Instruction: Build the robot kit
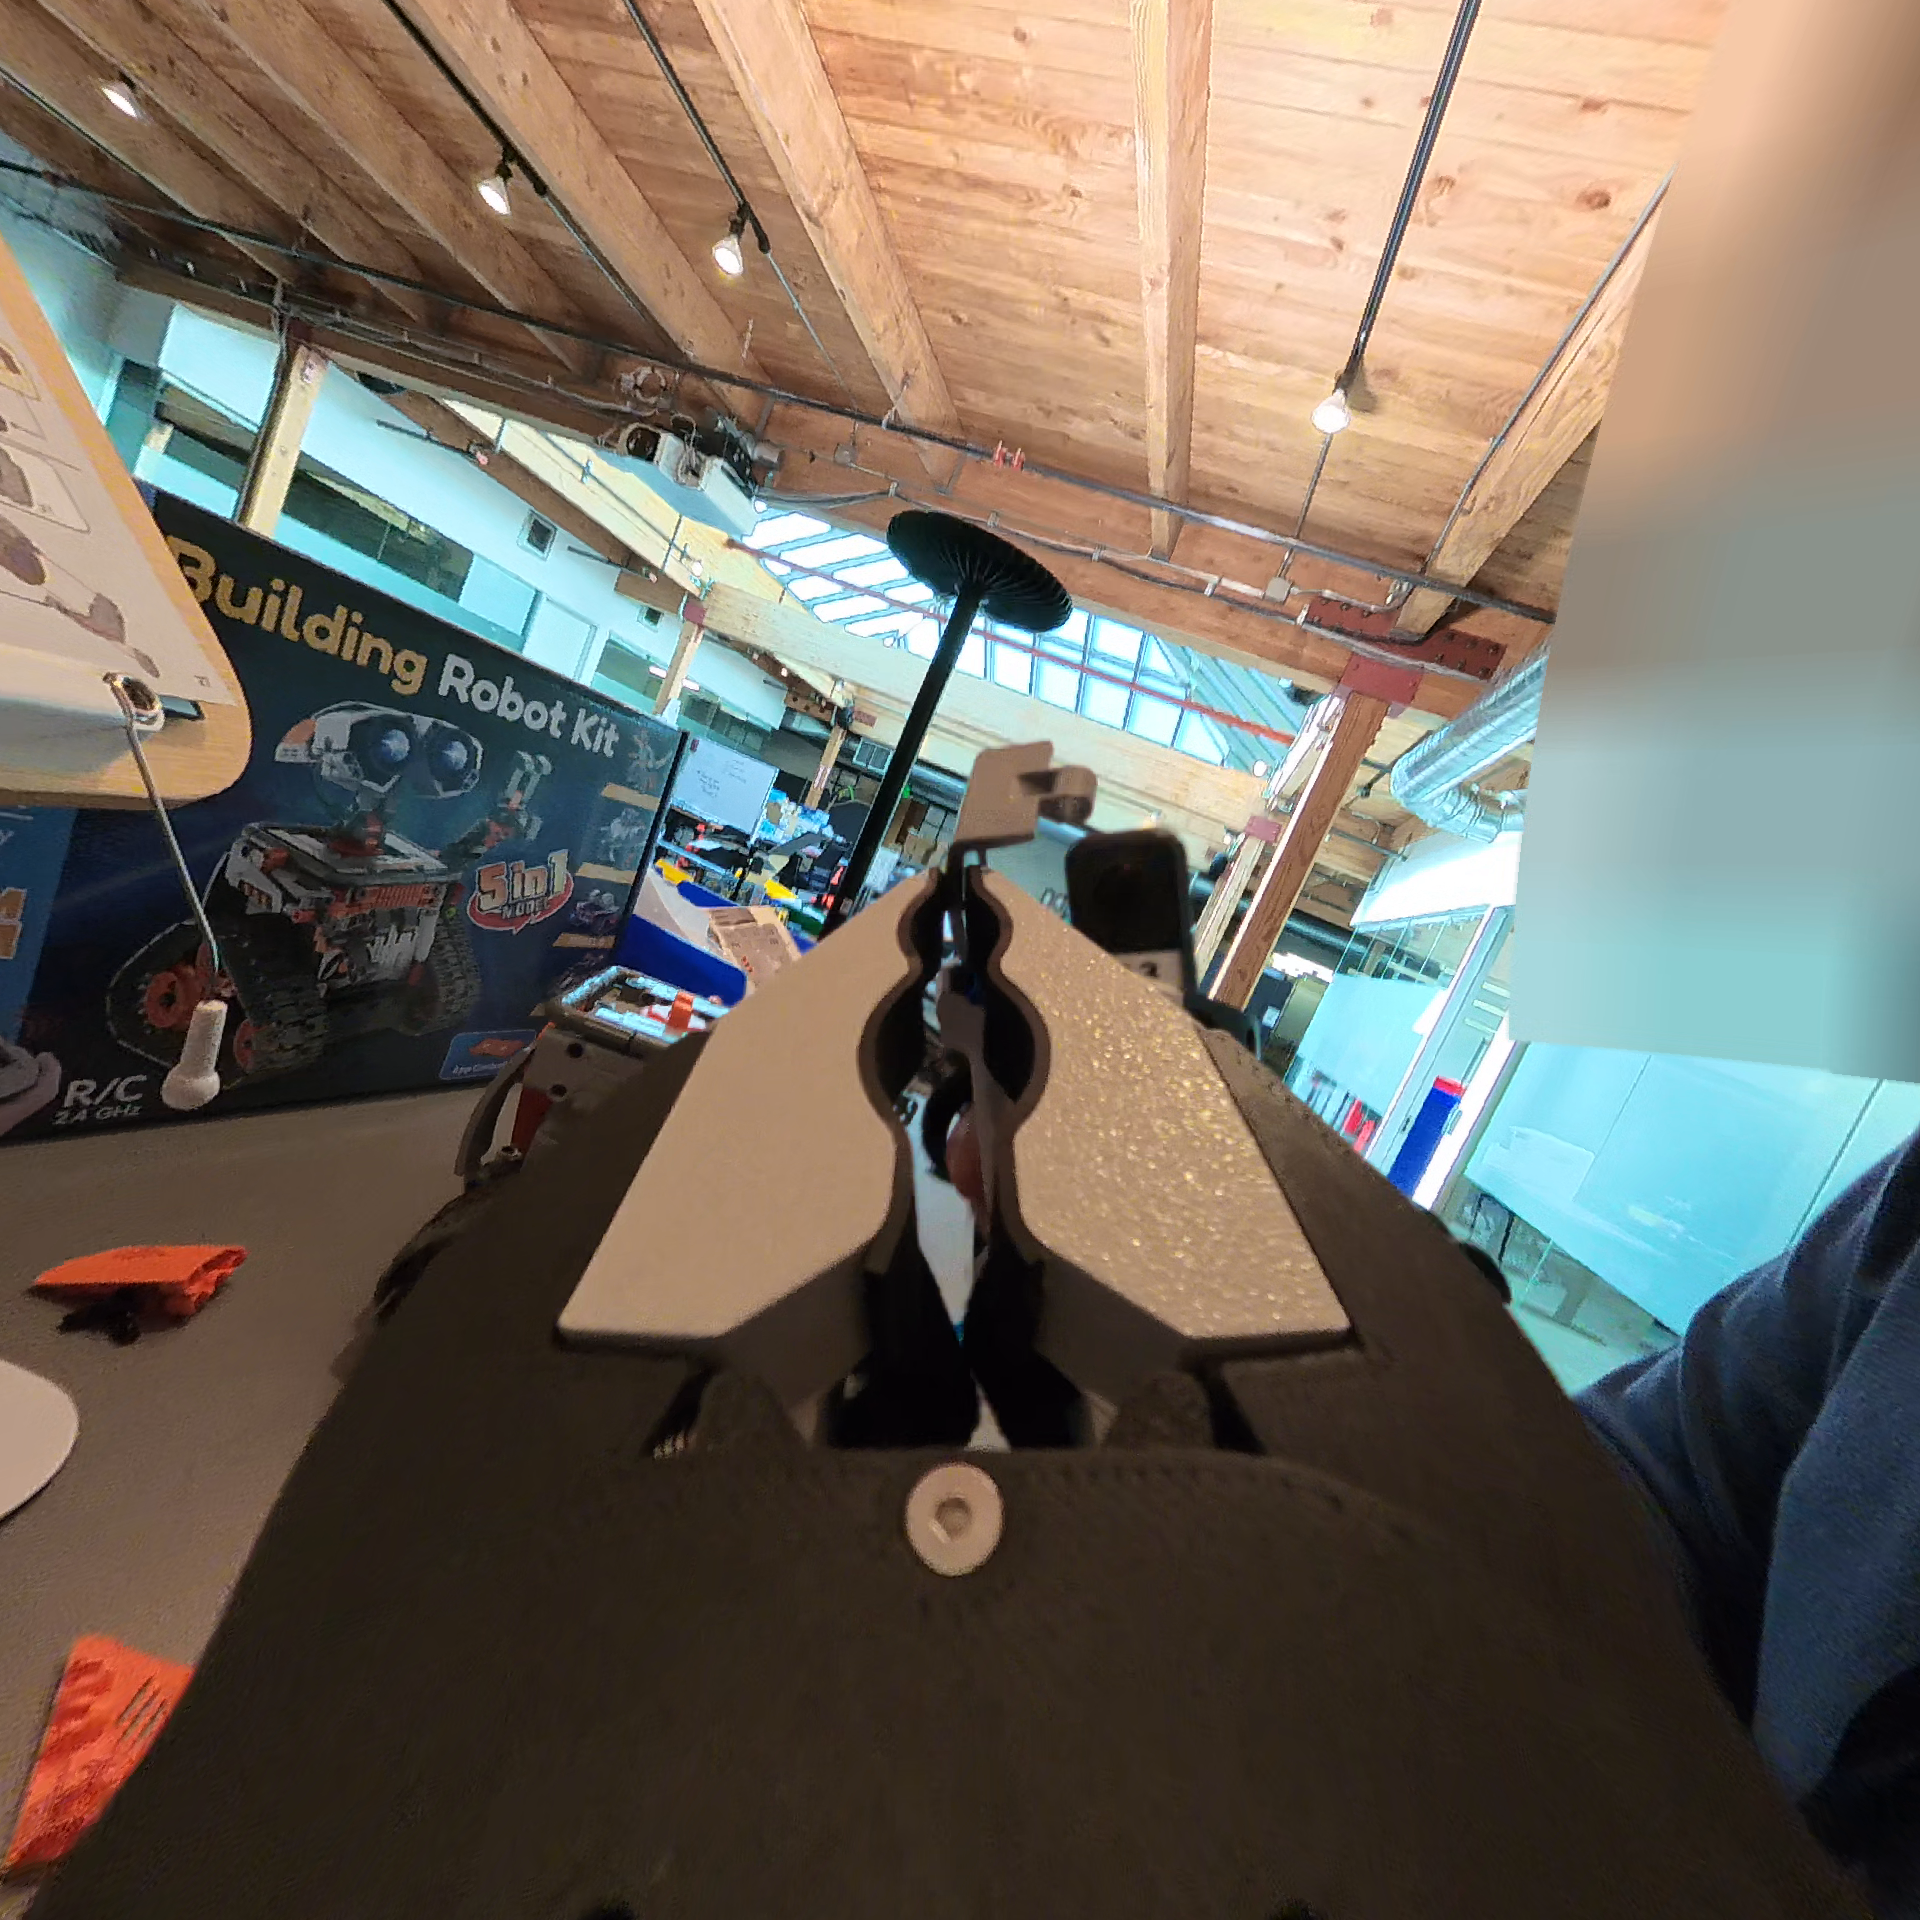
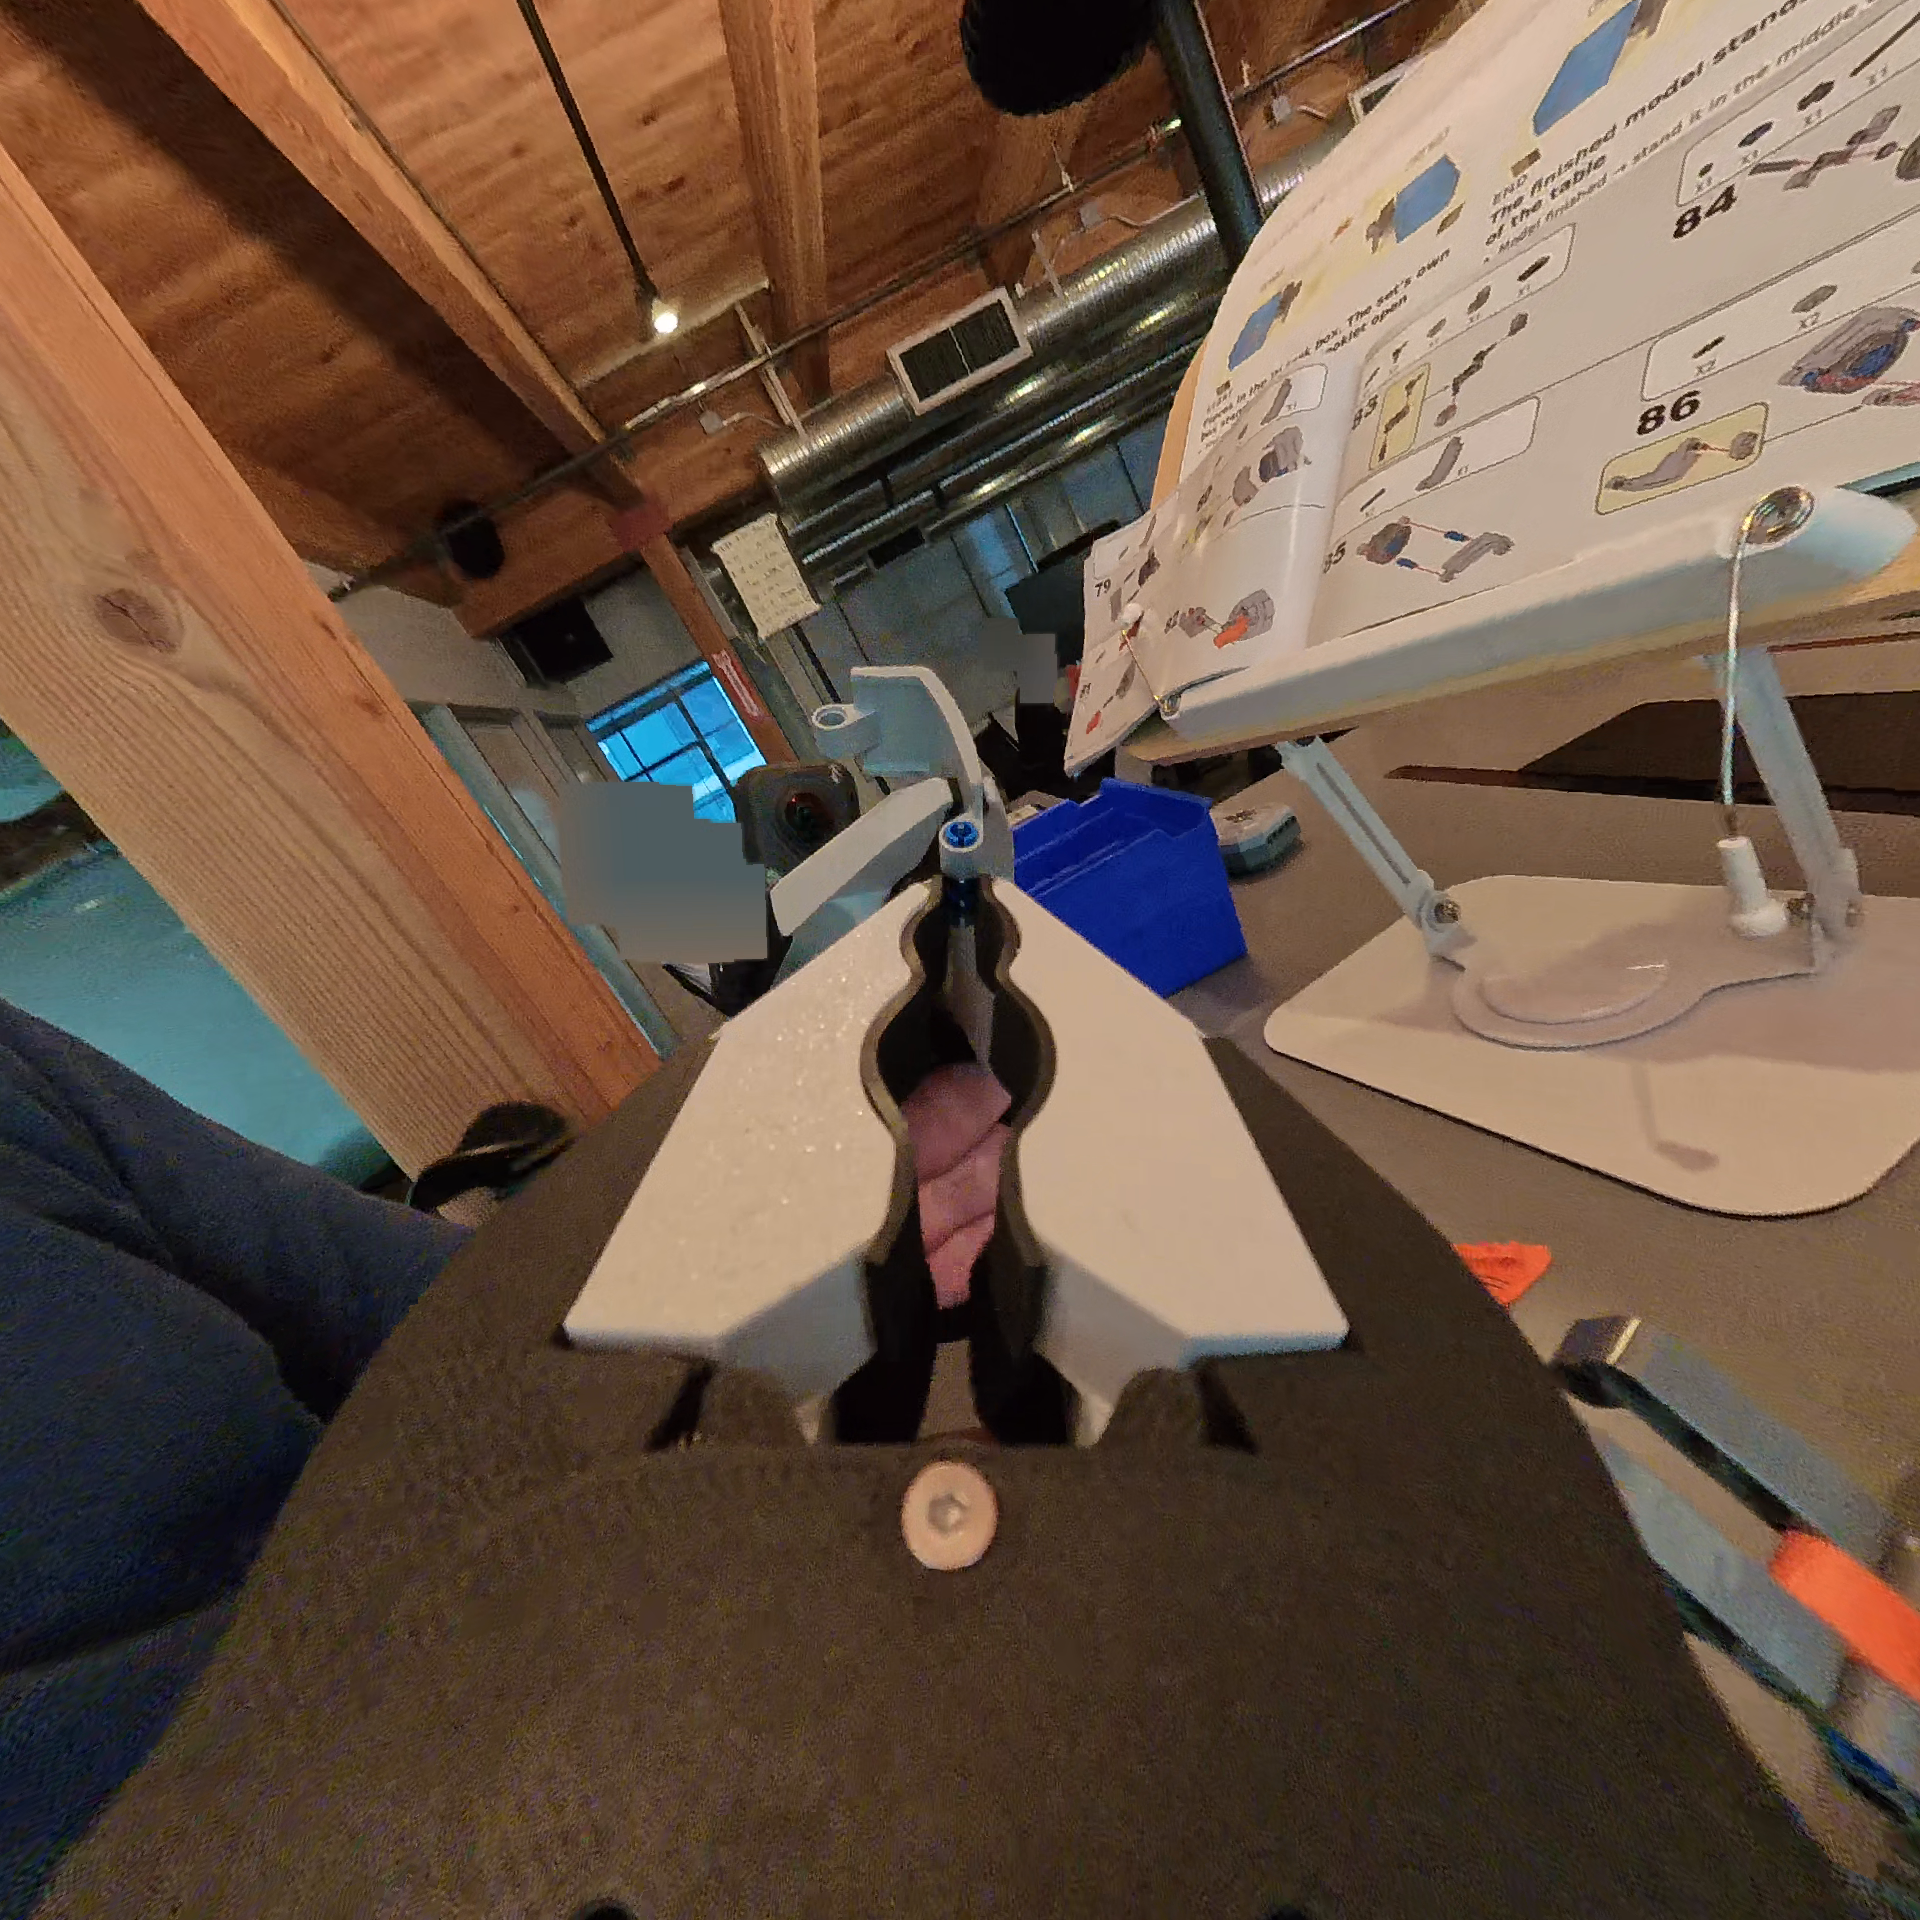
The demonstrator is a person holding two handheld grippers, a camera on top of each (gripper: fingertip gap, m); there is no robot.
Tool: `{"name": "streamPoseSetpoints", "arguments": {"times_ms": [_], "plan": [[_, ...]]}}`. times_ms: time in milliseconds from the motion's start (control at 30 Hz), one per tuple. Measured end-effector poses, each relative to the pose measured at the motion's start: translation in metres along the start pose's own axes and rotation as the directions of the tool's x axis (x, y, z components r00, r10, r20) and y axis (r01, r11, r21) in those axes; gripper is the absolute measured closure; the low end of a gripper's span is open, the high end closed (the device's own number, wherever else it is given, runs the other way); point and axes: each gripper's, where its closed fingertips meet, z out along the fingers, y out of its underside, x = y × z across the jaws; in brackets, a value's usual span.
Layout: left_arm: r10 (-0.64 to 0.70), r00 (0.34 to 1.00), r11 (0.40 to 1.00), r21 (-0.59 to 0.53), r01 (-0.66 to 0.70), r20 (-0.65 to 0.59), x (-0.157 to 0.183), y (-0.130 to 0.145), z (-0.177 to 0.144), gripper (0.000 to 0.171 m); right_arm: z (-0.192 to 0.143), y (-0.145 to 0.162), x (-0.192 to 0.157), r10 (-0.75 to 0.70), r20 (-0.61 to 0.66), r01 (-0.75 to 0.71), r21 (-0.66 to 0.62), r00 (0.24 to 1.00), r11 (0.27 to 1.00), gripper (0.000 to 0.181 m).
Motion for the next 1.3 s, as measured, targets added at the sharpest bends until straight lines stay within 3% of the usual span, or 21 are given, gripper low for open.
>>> {"name": "streamPoseSetpoints", "arguments": {"times_ms": [133, 200, 267, 400, 467, 533, 567, 700, 767, 833, 867, 933, 1000, 1067, 1133, 1200, 1300], "plan": [[0.115, 0.993, 0.981, -0.160, -0.109, 0.027, -0.006, 0.008, -0.011, 0.141, -0.013, -0.001, 0.008, -0.257, -0.110, 0.233, -0.194, 0.960, 0.953, 0.180], [0.260, 0.964, 0.929, -0.285, -0.236, 0.048, -0.009, 0.014, -0.017, 0.127, -0.022, 0.005, 0.020, -0.474, -0.162, 0.387, -0.384, 0.865, 0.838, 0.180], [0.427, 0.904, 0.835, -0.393, -0.385, 0.022, -0.005, 0.016, -0.016, 0.126, -0.028, 0.017, 0.025, -0.625, -0.115, 0.472, -0.556, 0.772, 0.684, 0.180], [0.614, 0.782, 0.563, -0.637, -0.527, -0.105, -0.012, 0.047, -0.012, 0.147, -0.033, 0.031, 0.029, -0.796, 0.021, 0.580, -0.697, 0.605, 0.422, 0.179], [0.608, 0.773, 0.514, -0.654, -0.555, -0.179, -0.006, 0.059, -0.014, 0.165, -0.034, 0.040, 0.029, -0.838, 0.098, 0.620, -0.720, 0.537, 0.313, 0.179], [0.607, 0.766, 0.461, -0.691, -0.556, -0.211, -0.010, 0.068, -0.021, 0.170, -0.034, 0.048, 0.028, -0.854, 0.141, 0.638, -0.727, 0.501, 0.254, 0.179], [0.616, 0.758, 0.464, -0.678, -0.570, -0.215, -0.010, 0.069, -0.021, 0.171, -0.033, 0.048, 0.028, -0.868, 0.146, 0.653, -0.720, 0.475, 0.236, 0.179], [0.655, 0.730, 0.483, -0.635, -0.603, -0.195, -0.006, 0.068, -0.022, 0.171, -0.033, 0.049, 0.026, -0.908, 0.148, 0.674, -0.718, 0.392, 0.174, 0.179], [0.661, 0.731, 0.504, -0.621, -0.600, -0.169, -0.008, 0.068, -0.025, 0.171, -0.031, 0.052, 0.029, -0.915, 0.134, 0.676, -0.715, 0.381, 0.177, 0.179], [0.686, 0.708, 0.468, -0.641, -0.608, -0.170, -0.011, 0.072, -0.029, 0.171, -0.030, 0.056, 0.033, -0.924, 0.149, 0.672, -0.727, 0.352, 0.139, 0.179], [0.684, 0.712, 0.480, -0.637, -0.603, -0.158, -0.010, 0.070, -0.031, 0.171, -0.029, 0.058, 0.032, -0.929, 0.153, 0.682, -0.720, 0.338, 0.129, 0.179], [0.662, 0.741, 0.534, -0.621, -0.574, -0.115, -0.010, 0.069, -0.034, 0.171, -0.027, 0.059, 0.030, -0.915, 0.140, 0.681, -0.712, 0.378, 0.172, 0.179], [0.713, 0.693, 0.481, -0.642, -0.598, -0.112, -0.013, 0.070, -0.037, 0.171, -0.024, 0.063, 0.034, -0.896, 0.084, 0.651, -0.718, 0.435, 0.248, 0.179], [0.754, 0.647, 0.435, -0.650, -0.623, -0.116, -0.012, 0.070, -0.037, 0.171, -0.024, 0.065, 0.033, -0.850, 0.013, 0.612, -0.699, 0.527, 0.369, 0.179], [0.754, 0.646, 0.428, -0.656, -0.621, -0.120, -0.013, 0.072, -0.039, 0.171, -0.023, 0.067, 0.034, -0.834, -0.032, 0.586, -0.697, 0.550, 0.413, 0.179], [0.804, 0.579, 0.352, -0.679, -0.645, -0.133, -0.012, 0.073, -0.041, 0.171, -0.024, 0.070, 0.035, -0.835, -0.036, 0.582, -0.700, 0.549, 0.413, 0.179], [0.740, 0.665, 0.448, -0.662, -0.600, -0.102, -0.011, 0.073, -0.041, 0.171, -0.025, 0.071, 0.035, -0.870, 0.051, 0.638, -0.701, 0.490, 0.318, 0.179]]}}
